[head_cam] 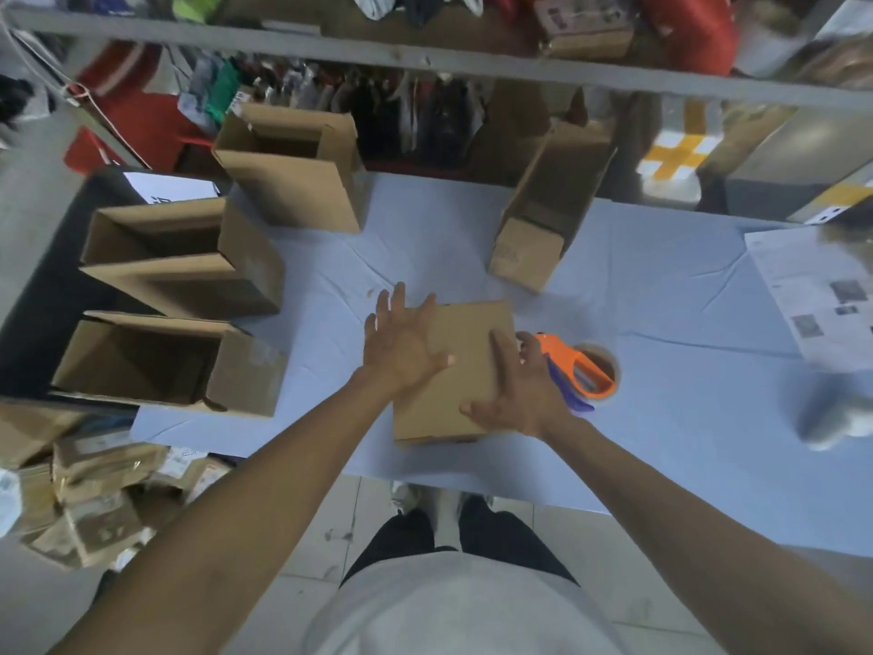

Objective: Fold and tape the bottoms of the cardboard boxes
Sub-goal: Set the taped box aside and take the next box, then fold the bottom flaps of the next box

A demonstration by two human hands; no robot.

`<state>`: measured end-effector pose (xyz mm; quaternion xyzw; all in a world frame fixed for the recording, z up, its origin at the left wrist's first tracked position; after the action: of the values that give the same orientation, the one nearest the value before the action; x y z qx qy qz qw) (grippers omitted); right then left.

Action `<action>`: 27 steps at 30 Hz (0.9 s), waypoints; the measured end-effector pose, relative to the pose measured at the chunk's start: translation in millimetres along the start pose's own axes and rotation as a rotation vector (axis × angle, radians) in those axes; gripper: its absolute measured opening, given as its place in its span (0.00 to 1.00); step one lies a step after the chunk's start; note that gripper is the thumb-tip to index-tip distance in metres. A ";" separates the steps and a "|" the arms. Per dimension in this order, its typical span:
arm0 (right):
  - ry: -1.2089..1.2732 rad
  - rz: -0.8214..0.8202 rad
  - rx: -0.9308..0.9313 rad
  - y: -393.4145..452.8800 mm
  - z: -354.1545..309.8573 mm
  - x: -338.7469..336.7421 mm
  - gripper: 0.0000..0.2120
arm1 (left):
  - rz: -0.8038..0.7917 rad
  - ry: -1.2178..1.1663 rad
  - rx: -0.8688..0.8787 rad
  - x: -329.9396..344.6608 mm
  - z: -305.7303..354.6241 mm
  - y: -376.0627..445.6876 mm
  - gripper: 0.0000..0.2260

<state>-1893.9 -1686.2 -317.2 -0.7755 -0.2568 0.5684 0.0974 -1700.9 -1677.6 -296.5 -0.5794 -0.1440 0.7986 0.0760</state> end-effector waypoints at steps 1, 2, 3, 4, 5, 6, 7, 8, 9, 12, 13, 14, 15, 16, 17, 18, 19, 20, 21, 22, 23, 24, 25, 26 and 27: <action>0.006 -0.013 -0.019 -3.9 -1.7 2.8 0.60 | -0.051 0.020 0.087 1.3 2.4 6.8 0.41; 0.041 -0.038 -0.023 -5.2 -1.3 4.4 0.60 | -0.092 0.042 0.146 2.3 4.6 10.9 0.40; 0.073 -0.062 -0.020 -4.9 -0.2 3.4 0.60 | -0.111 0.055 0.171 3.6 5.2 13.5 0.39; 0.096 -0.081 -0.011 -2.7 2.5 2.6 0.60 | -0.108 0.060 0.169 3.5 5.3 14.3 0.39; 0.114 -0.096 -0.006 -0.4 4.8 0.8 0.60 | -0.089 0.060 0.146 2.2 4.8 13.6 0.39; 0.134 -0.113 0.001 2.7 7.4 0.9 0.60 | -0.068 0.055 0.109 1.5 3.2 12.6 0.39; 0.155 -0.128 0.012 4.8 10.1 -0.2 0.60 | -0.052 0.050 0.064 1.0 0.8 10.5 0.39; 0.181 -0.135 0.028 6.5 12.9 -1.3 0.59 | -0.051 0.040 0.019 2.0 -1.7 7.8 0.39; 0.206 -0.132 0.041 7.9 15.3 -2.6 0.59 | -0.053 0.032 -0.014 2.7 -3.0 5.4 0.38; 0.262 -0.132 0.052 8.7 15.9 -8.6 0.61 | -0.077 -0.032 -0.045 2.8 -4.2 2.7 0.38; 0.235 -0.149 0.050 8.1 14.4 -9.6 0.61 | -0.094 -0.072 -0.044 2.0 -4.2 2.4 0.37; 0.192 -0.170 0.052 7.7 12.8 -10.3 0.61 | -0.124 -0.108 -0.028 2.3 -3.7 2.6 0.36; 0.154 -0.182 0.063 8.8 12.4 -11.4 0.62 | -0.174 -0.138 0.015 4.0 -1.9 3.0 0.35; 0.127 -0.171 0.074 11.5 12.9 -13.6 0.62 | -0.228 -0.153 0.083 6.8 0.9 3.4 0.35; 0.099 -0.149 0.076 13.8 12.4 -17.6 0.62 | -0.267 -0.146 0.158 9.3 3.8 3.4 0.35; 0.067 -0.134 0.056 15.8 9.1 -21.7 0.61 | -0.274 -0.125 0.219 10.0 5.9 2.9 0.35; 0.030 -0.137 0.019 17.9 3.7 -24.0 0.60 | -0.248 -0.100 0.246 8.8 6.5 1.9 0.36; -0.002 -0.151 -0.021 19.5 -1.7 -25.4 0.57 | -0.191 -0.066 0.236 5.5 7.3 0.7 0.36; -0.042 -0.165 -0.047 20.2 -5.5 -26.4 0.53 | -0.106 -0.024 0.195 0.1 7.9 -1.2 0.37; -0.076 -0.165 -0.047 20.6 -6.9 -27.2 0.50 | -0.017 0.021 0.142 -4.7 9.5 -4.7 0.37; -0.108 -0.139 -0.023 20.6 -6.3 -28.7 0.46 | 0.043 0.047 0.094 -6.6 13.8 -9.4 0.35; -0.132 -0.092 0.017 20.4 -4.1 -28.8 0.44 | 0.056 0.038 0.065 -2.5 19.5 -14.3 0.34; -0.154 -0.037 0.062 18.0 -2.4 -29.2 0.41 | 0.033 -0.001 0.056 6.7 26.2 -18.1 0.34; -0.169 0.002 0.098 14.4 -0.3 -27.4 0.38 | -0.005 -0.048 0.064 19.0 32.9 -21.3 0.36; -0.178 0.001 0.111 10.6 1.0 -22.7 0.35 | -0.046 -0.081 0.083 30.3 39.4 -23.7 0.38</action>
<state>-1896.8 -1706.9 -303.4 -0.7156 -0.2321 0.6484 0.1164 -1749.0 -1652.0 -305.0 -0.5395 -0.1269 0.8247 0.1126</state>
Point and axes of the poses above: each hand's wrist, its own y-axis towards the middle knuckle, its own x-axis out of the palm, z = x × y, the point moved 6 cm from there along y, towards the middle knuckle, and after that the axes turned 9 degrees about x, right-handed, at the moved point
